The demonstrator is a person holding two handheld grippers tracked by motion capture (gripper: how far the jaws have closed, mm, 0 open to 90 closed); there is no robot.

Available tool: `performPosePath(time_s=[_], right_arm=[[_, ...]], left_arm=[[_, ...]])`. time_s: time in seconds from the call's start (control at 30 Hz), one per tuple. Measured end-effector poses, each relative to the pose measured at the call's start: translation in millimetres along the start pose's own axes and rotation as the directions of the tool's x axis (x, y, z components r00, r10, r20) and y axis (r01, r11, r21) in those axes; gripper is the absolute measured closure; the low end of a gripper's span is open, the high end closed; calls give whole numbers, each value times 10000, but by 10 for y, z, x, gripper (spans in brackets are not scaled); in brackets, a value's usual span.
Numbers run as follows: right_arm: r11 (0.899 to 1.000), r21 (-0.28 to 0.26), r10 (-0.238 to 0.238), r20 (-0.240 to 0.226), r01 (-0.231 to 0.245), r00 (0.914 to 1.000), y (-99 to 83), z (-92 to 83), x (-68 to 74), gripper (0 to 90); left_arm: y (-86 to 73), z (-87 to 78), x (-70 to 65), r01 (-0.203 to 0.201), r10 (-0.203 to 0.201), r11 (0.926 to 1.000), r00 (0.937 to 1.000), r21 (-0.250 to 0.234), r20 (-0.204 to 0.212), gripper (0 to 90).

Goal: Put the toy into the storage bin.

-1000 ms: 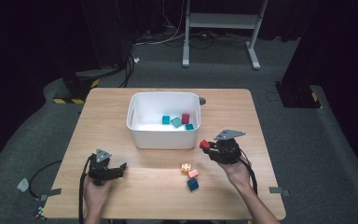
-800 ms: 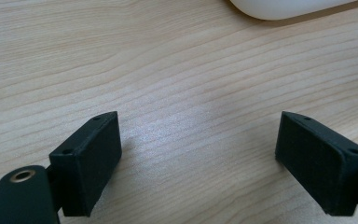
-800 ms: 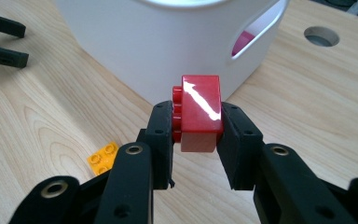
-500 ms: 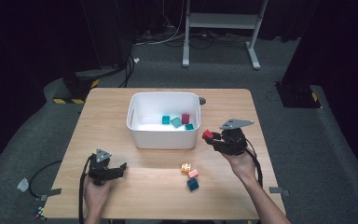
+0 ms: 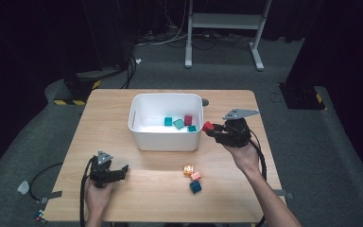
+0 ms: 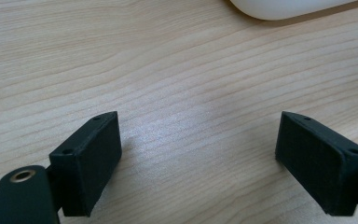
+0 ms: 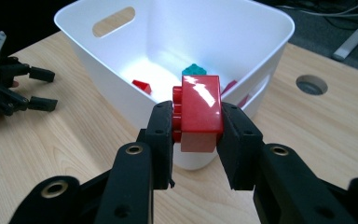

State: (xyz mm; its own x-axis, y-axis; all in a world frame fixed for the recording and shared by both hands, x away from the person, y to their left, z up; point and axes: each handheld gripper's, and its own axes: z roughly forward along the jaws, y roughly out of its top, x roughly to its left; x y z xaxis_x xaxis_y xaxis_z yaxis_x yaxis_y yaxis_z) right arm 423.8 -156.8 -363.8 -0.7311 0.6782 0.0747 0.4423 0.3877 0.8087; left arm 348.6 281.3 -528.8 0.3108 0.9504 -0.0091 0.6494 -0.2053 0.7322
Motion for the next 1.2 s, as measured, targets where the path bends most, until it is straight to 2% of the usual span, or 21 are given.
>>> performPosePath(time_s=[0.27, 0.6, 1.2], right_arm=[[9996, -99, -250, -170, 249, 9995, 236, 23, 43, 670], [9996, 117, -232, -464, 238, 9987, 493, 207, 58, 670], [9984, 480, -269, -501, 293, 9984, 751, 559, 79, 669]], left_arm=[[0, 0, 0, -1, 1, 10000, 10000, 1, 1, 144], [0, 0, 1, 7, -7, 10000, 10000, -3, 7, 145], [0, 1, -1, 39, -39, 10000, 10000, -28, 13, 145]])
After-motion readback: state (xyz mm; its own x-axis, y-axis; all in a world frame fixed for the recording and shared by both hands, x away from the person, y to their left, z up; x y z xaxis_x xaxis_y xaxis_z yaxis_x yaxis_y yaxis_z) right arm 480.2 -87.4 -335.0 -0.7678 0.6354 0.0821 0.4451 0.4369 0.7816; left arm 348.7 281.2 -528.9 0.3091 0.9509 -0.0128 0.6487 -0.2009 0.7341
